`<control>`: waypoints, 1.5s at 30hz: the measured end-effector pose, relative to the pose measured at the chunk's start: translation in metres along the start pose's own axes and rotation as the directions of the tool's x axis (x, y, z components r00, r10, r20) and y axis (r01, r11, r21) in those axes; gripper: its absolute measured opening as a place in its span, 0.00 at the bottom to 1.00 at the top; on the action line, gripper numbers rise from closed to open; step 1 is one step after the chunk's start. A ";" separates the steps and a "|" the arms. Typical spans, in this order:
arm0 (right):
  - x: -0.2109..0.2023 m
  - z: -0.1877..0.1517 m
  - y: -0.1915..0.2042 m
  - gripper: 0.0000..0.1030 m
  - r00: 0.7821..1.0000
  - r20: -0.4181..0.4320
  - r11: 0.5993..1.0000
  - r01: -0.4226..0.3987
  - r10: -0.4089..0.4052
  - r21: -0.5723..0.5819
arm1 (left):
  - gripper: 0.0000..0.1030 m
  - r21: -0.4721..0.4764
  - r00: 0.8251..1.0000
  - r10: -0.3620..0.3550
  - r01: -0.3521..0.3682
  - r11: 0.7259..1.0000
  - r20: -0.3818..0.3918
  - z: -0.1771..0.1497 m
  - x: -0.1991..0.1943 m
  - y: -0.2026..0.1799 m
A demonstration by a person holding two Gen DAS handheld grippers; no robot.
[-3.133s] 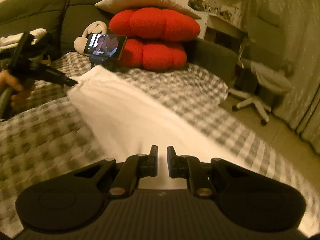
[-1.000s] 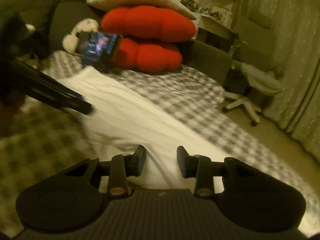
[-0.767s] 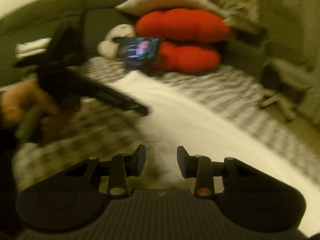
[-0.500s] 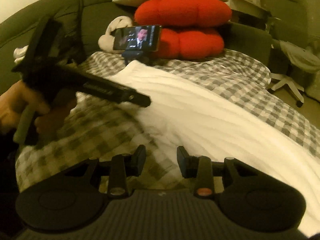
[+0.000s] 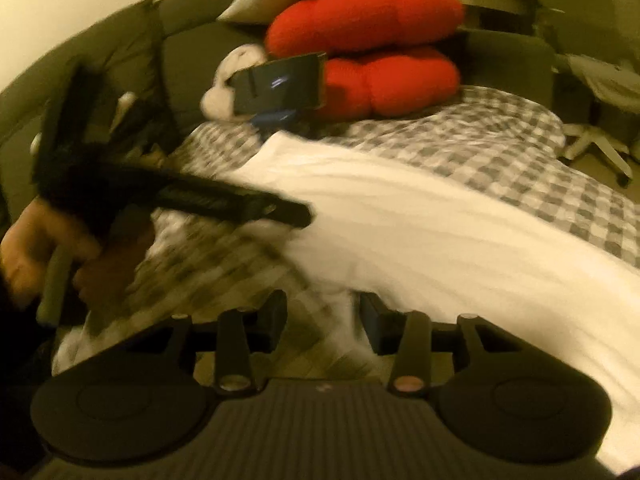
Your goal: Fold clothes
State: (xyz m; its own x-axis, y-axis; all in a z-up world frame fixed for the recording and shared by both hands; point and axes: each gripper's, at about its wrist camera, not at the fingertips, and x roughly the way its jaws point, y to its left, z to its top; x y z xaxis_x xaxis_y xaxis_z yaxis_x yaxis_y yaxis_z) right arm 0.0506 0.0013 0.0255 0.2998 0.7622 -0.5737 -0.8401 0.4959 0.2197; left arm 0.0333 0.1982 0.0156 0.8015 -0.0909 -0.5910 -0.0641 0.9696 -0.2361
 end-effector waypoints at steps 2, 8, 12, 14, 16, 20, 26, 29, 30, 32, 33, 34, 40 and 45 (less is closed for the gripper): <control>0.001 0.001 -0.008 0.44 1.000 0.020 0.999 -0.019 0.018 0.048 | 0.45 -0.013 1.000 0.009 -0.009 1.000 0.003 0.001 -0.001 0.006; -0.004 -0.008 -0.001 0.46 0.984 0.062 0.983 -0.171 0.167 0.066 | 0.45 -0.042 1.000 0.031 -0.031 0.999 0.004 0.003 -0.004 0.021; -0.016 -0.016 0.001 0.46 0.966 0.092 0.963 -0.252 0.244 0.091 | 0.45 -0.045 0.998 0.056 -0.056 0.997 -0.001 -0.001 -0.008 0.028; -0.016 -0.020 -0.001 0.44 0.965 0.088 0.960 -0.257 0.248 0.114 | 0.45 -0.051 0.998 0.063 -0.063 0.997 -0.001 -0.003 -0.011 0.034; -0.015 -0.018 -0.003 0.43 0.972 0.094 0.965 -0.227 0.216 0.129 | 0.45 -0.070 0.997 0.074 -0.073 0.995 0.007 -0.004 -0.016 0.041; -0.012 -0.011 -0.004 0.40 0.982 0.108 0.974 -0.173 0.158 0.146 | 0.45 -0.123 0.991 0.123 -0.116 0.986 0.054 -0.006 -0.039 0.055; -0.009 -0.012 -0.002 0.09 0.980 0.110 0.974 -0.181 0.167 0.134 | 0.48 -0.305 0.985 0.166 -0.144 0.941 0.049 -0.017 -0.063 0.080; -0.020 -0.013 -0.003 0.08 0.976 0.150 0.977 -0.175 0.156 0.121 | 0.50 -0.397 0.976 0.219 -0.196 0.897 0.012 -0.024 -0.067 0.088; -0.023 -0.013 -0.003 0.08 0.975 0.157 0.978 -0.178 0.159 0.111 | 0.51 -0.425 0.975 0.220 -0.194 0.884 0.013 -0.026 -0.069 0.090; -0.023 -0.013 -0.001 0.08 0.976 0.145 0.979 -0.180 0.166 0.091 | 0.61 -0.439 0.980 0.199 -0.168 0.883 0.025 -0.026 -0.062 0.094; -0.021 -0.014 0.000 0.08 0.977 0.134 0.981 -0.178 0.166 0.083 | 0.61 -0.440 0.979 0.201 -0.173 0.881 0.019 -0.025 -0.054 0.096; -0.019 -0.015 0.002 0.08 0.979 0.122 0.982 -0.176 0.166 0.072 | 0.61 -0.441 0.979 0.203 -0.177 0.880 0.012 -0.023 -0.046 0.098; -0.031 -0.016 0.003 0.07 0.973 0.139 0.980 -0.195 0.186 0.049 | 0.21 -0.424 0.970 0.237 -0.198 0.884 0.043 -0.011 -0.032 0.102; -0.035 -0.018 0.005 0.06 0.979 0.098 0.983 -0.183 0.180 0.021 | 0.20 -0.439 0.973 0.213 -0.156 0.885 0.085 -0.011 -0.048 0.106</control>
State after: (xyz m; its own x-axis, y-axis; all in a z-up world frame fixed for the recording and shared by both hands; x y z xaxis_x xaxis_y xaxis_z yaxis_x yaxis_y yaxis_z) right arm 0.0276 -0.0299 0.0323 0.1867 0.8760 -0.4448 -0.8711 0.3569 0.3374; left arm -0.0185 0.3025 0.0108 0.8171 0.1379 -0.5597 -0.4423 0.7728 -0.4552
